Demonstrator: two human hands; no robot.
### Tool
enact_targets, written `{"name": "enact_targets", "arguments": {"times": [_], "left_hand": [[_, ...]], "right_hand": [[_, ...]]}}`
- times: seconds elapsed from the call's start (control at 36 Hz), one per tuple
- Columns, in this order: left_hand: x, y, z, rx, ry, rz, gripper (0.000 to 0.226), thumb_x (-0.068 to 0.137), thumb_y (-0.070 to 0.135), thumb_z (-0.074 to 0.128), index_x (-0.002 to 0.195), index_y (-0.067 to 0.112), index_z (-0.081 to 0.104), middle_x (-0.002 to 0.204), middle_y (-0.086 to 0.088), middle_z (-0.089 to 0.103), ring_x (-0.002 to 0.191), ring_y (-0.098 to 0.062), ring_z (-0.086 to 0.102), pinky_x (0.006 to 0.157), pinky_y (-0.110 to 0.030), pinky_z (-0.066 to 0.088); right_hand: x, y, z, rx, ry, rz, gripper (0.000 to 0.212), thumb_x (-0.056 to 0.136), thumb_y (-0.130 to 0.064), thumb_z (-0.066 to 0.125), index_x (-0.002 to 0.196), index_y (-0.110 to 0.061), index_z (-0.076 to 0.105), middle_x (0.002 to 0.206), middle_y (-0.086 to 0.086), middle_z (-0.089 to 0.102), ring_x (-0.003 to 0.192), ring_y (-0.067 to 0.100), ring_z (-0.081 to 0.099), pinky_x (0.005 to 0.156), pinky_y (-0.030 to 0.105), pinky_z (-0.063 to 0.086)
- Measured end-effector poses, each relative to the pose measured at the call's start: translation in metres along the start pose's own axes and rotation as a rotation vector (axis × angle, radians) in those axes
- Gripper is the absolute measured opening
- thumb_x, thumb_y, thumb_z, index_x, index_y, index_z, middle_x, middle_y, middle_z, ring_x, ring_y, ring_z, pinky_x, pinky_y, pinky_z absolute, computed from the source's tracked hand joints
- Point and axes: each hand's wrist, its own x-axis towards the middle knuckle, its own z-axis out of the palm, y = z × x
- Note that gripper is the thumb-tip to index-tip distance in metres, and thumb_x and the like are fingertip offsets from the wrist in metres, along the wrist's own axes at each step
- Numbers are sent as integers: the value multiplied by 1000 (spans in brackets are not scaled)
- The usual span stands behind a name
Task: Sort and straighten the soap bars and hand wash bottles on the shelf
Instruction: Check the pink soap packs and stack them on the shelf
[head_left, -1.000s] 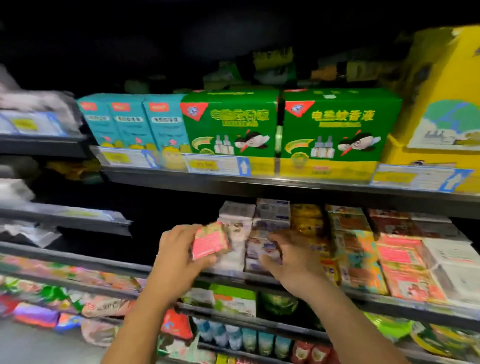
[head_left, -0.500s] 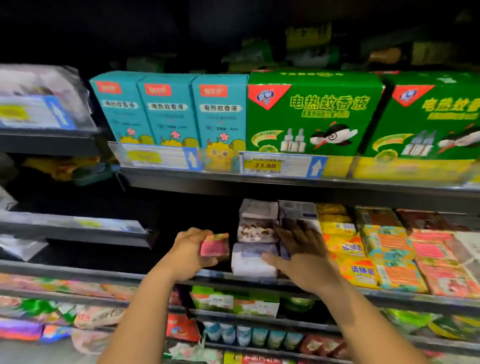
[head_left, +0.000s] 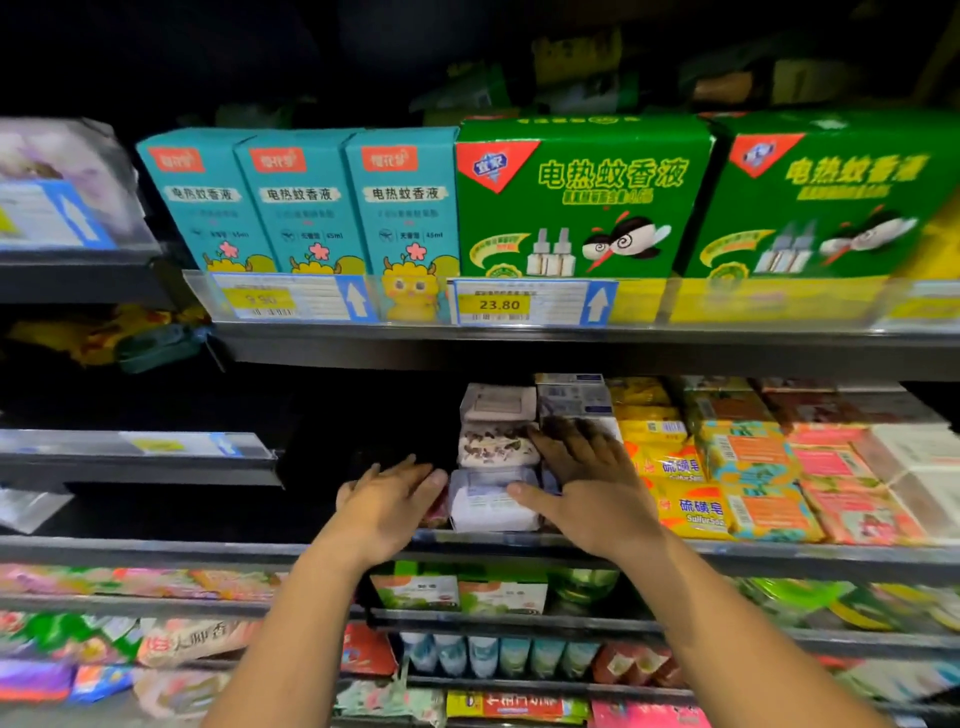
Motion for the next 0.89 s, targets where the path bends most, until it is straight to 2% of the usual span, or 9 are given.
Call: {"name": "enact_targets", "arguments": {"times": [0.06, 0.11, 0.19, 0.25, 0.36, 0.47, 0.61, 0.78, 0.89], "left_hand": [[-8, 11, 6, -3, 61, 21, 61, 98, 65, 22, 154, 41, 28, 165, 12, 16, 154, -20, 7, 120, -42, 7], [-15, 22, 12, -16, 117, 64, 70, 93, 68, 20, 156, 38, 24, 166, 9, 12, 154, -19, 5, 121, -44, 7], [-21, 42, 21, -24, 183, 121, 82, 86, 78, 17, 156, 35, 27, 166, 7, 14, 154, -22, 8, 122, -49, 13], [-20, 60, 29, 90, 230, 161, 86, 86, 83, 14, 153, 32, 34, 165, 2, 22, 152, -27, 16, 121, -50, 20], [-16, 102, 42, 298, 281, 102, 66, 96, 67, 31, 152, 33, 32, 163, -6, 24, 149, -33, 19, 116, -52, 27], [-12, 156, 61, 350, 220, 113, 67, 96, 71, 22, 154, 38, 21, 165, 5, 16, 152, -30, 11, 117, -57, 17], [-14, 229, 91, 346, 58, 226, 70, 96, 72, 18, 157, 42, 4, 168, 7, -1, 154, -29, -2, 120, -62, 4], [-10, 301, 124, 251, 5, 301, 72, 98, 70, 23, 157, 41, -5, 166, 10, -16, 153, -23, -11, 122, -52, 4], [2, 325, 145, 241, 112, 335, 72, 99, 66, 26, 159, 34, 3, 167, 5, -9, 153, -28, -9, 122, -53, -1]], "right_hand": [[-2, 1, -3, 61, 22, -19, 87, 80, -90, 16, 154, -46, 22, 166, -12, 16, 154, 20, 8, 124, 37, 8], [-6, 6, -8, 223, 83, -7, 55, 95, -66, 44, 145, -43, 45, 155, -11, 39, 147, 18, 26, 116, 26, 20], [-20, 23, -20, 253, 173, 16, 37, 98, -48, 56, 132, -35, 61, 139, -9, 55, 133, 16, 43, 105, 21, 34], [-32, 43, -30, 170, 191, 4, 36, 98, -45, 57, 131, -31, 64, 136, -5, 59, 129, 19, 46, 104, 27, 38], [-48, 98, -48, 92, 155, 96, 38, 97, -48, 55, 124, -25, 68, 130, 0, 63, 127, 24, 49, 104, 30, 40], [-68, 172, -60, 72, 181, 192, 48, 83, -40, 65, 115, -5, 71, 118, 15, 65, 116, 38, 57, 97, 40, 48], [-86, 241, -77, -61, 160, 225, 53, 75, -46, 66, 112, -8, 70, 111, 20, 67, 110, 42, 58, 97, 45, 46], [-92, 296, -89, -155, 79, 150, 85, 68, -64, 59, 133, -9, 59, 129, 21, 59, 123, 42, 51, 107, 43, 39], [-86, 317, -95, -192, 79, 5, 69, 84, -51, 64, 141, -12, 53, 134, 18, 56, 127, 38, 49, 108, 41, 39]]}}
